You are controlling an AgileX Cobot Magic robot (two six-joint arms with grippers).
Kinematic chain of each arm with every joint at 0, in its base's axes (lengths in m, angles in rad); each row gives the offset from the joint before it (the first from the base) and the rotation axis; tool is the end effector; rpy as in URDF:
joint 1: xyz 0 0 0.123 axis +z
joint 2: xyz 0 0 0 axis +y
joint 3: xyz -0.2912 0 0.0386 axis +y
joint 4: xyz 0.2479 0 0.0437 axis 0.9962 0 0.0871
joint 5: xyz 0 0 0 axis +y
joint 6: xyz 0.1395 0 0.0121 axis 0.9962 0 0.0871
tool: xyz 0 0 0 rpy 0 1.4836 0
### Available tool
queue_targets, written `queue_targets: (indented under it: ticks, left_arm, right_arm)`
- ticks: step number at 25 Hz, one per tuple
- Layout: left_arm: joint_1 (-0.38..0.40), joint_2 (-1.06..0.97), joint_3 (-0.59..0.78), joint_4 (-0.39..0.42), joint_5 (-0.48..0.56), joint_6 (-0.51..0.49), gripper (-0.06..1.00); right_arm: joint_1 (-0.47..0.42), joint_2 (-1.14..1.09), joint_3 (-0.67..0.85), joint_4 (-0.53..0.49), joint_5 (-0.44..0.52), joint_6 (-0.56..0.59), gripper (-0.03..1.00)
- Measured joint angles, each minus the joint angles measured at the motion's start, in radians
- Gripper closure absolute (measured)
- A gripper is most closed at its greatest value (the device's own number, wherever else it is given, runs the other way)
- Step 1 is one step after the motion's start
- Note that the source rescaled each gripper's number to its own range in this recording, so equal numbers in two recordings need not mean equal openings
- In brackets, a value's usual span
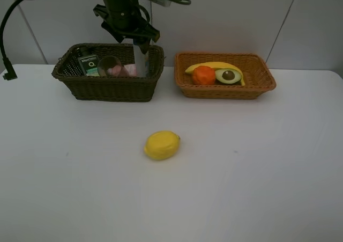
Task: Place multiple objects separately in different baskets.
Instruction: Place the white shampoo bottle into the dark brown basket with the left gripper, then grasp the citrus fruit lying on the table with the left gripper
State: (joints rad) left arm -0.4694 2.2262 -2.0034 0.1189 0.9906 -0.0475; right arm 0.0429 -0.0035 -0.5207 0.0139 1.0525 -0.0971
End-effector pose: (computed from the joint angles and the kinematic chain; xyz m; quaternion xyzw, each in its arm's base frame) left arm 0.4698 -0.2227 0.1925 0.2242 0.9477 -0.0024 0.2270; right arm 0.0279 0.0029 0.2626 -0.0594 0.8426 -0.0076 0.5353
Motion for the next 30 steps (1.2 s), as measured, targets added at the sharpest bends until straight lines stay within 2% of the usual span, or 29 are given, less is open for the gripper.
queue_targets:
  ticks: [7, 13, 21, 30]
  left_arm:
    - [-0.011, -0.074, 0.0, 0.006, 0.128, 0.0, 0.02]
    - [-0.05, -0.169, 0.0, 0.012, 0.218, 0.0, 0.02]
    - [-0.16, -0.256, 0.0, 0.008, 0.224, 0.0, 0.02]
    - [-0.299, -0.26, 0.0, -0.03, 0.226, 0.0, 0.02]
  right_arm:
    - [0.0, 0.0, 0.0, 0.0, 0.0, 0.0, 0.07]
    - [0.0, 0.0, 0.0, 0.0, 0.0, 0.0, 0.07]
    - [0.0, 0.0, 0.0, 0.0, 0.0, 0.0, 0.07]
    - [0.0, 0.0, 0.0, 0.0, 0.0, 0.0, 0.07]
